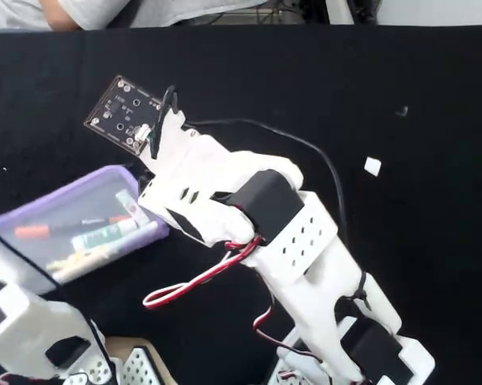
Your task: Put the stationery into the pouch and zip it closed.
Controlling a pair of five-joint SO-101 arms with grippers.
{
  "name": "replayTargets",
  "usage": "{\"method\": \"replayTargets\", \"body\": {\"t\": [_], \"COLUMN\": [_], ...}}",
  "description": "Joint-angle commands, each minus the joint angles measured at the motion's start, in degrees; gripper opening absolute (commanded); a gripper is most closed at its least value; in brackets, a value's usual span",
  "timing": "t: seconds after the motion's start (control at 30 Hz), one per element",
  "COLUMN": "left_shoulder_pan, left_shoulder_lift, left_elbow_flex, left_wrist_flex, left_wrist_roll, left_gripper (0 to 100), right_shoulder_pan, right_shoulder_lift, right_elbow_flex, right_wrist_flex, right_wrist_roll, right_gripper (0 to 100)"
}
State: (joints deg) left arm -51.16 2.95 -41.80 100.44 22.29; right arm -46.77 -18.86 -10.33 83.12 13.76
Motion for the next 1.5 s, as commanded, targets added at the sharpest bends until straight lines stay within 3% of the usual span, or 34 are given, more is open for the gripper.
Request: {"method": "replayTargets", "body": {"t": [0.0,0.23,0.53,0.77,1.0,1.23,1.33,1.47], "left_shoulder_pan": [7.8,23.6,40.6,49.4,63.1,73.1,75.0,77.4], "left_shoulder_lift": [-7.3,-12.2,-12.6,-13.7,-17.6,-19.3,-19.2,-19.5], "left_elbow_flex": [-8.4,-17.5,-18.7,-20.7,-20.9,-20.9,-21.1,-21.3], "left_wrist_flex": [-0.1,-0.2,-1.3,-3.9,-3.9,-3.8,-4.2,-4.2], "left_wrist_roll": [-0.4,-1.2,-17.5,-28.2,-42.4,-45.2,-45.1,-45.1], "left_gripper": [3,3,3,3,3,3,3,3], "right_shoulder_pan": [1.7,8.6,21.6,28.9,30.0,31.2,37.7,49.3], "right_shoulder_lift": [-3.7,-12.4,-21.8,-28.1,-31.0,-37.9,-40.7,-41.9], "right_elbow_flex": [-4.9,-5.8,-5.8,-5.8,-5.9,-6.2,-6.3,-5.8], "right_wrist_flex": [-1.0,-0.7,0.4,0.4,0.8,5.0,4.6,4.0], "right_wrist_roll": [0.4,0.3,0.4,7.7,19.4,29.6,30.8,26.3], "right_gripper": [1.5,1.5,1.6,1.6,1.6,1.6,1.6,1.6]}}
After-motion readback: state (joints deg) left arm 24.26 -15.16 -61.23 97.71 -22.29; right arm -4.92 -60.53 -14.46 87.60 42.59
